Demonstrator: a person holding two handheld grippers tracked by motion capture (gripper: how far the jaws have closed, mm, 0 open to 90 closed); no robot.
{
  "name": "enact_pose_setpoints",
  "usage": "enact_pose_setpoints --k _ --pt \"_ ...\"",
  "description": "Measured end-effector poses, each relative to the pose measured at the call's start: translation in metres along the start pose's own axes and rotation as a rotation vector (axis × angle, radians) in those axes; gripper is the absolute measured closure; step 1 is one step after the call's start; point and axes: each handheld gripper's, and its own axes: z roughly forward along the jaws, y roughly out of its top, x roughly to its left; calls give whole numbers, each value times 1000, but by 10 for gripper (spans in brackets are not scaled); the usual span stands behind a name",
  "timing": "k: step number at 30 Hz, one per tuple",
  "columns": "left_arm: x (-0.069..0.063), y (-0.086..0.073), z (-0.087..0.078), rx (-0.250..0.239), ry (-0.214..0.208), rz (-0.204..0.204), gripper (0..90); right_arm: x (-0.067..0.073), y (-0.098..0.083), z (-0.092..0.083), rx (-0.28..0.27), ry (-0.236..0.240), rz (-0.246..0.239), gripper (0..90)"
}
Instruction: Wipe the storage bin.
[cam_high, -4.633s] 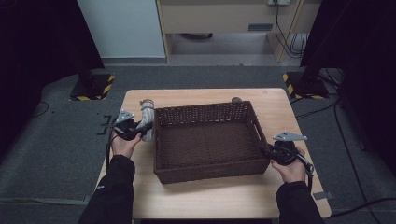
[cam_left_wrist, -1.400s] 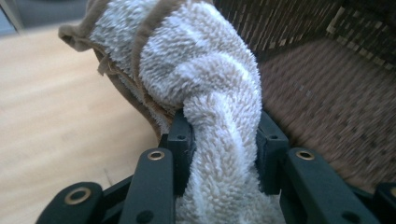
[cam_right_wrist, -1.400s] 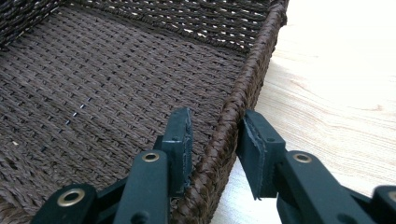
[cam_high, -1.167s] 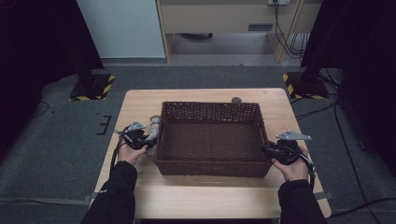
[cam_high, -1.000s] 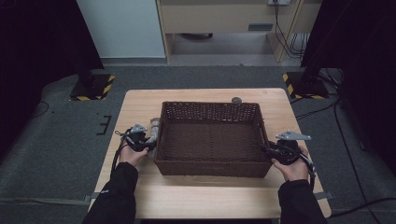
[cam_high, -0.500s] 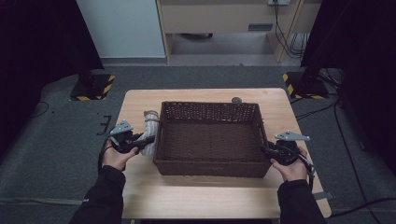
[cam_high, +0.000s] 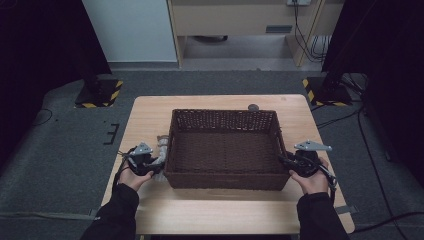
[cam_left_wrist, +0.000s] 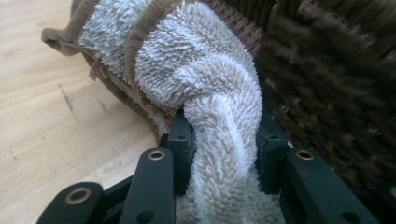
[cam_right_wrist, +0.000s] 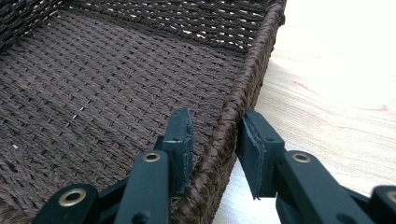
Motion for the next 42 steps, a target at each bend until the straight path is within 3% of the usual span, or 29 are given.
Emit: enact_pose_setpoints --k 2,4,6,10,14,17,21,24,28,35,37,42 --pt "0 2 -4 -11 -5 -5 649 0 0 0 -1 0 -1 657" --pt "-2 10 -19 -61 -21 -22 650 0 0 0 -1 -1 -1 658" --pt "-3 12 -25 -79 -27 -19 650 0 0 0 -1 -2 -1 658" --pt "-9 22 -53 -135 -56 -7 651 1 0 0 0 -8 -1 664" --pt "-12 22 -58 -127 -53 9 650 2 0 0 0 -19 2 670" --pt "-16 15 -53 -95 -53 21 650 2 0 0 4 -21 15 675" --pt "-19 3 -41 -53 -49 26 650 2 0 0 2 -21 19 674" --pt "-18 -10 -25 8 -45 16 650 1 0 0 -4 -17 19 673" --pt "-19 -15 -17 52 -33 16 650 2 0 0 0 -17 21 673" --pt "-20 -9 -33 1 -42 14 648 3 0 0 5 -24 25 678" --pt "-23 -4 -49 -41 -53 11 648 3 0 0 5 -26 29 679" --pt "-30 4 -65 -60 -57 33 648 3 0 0 5 -27 31 679"
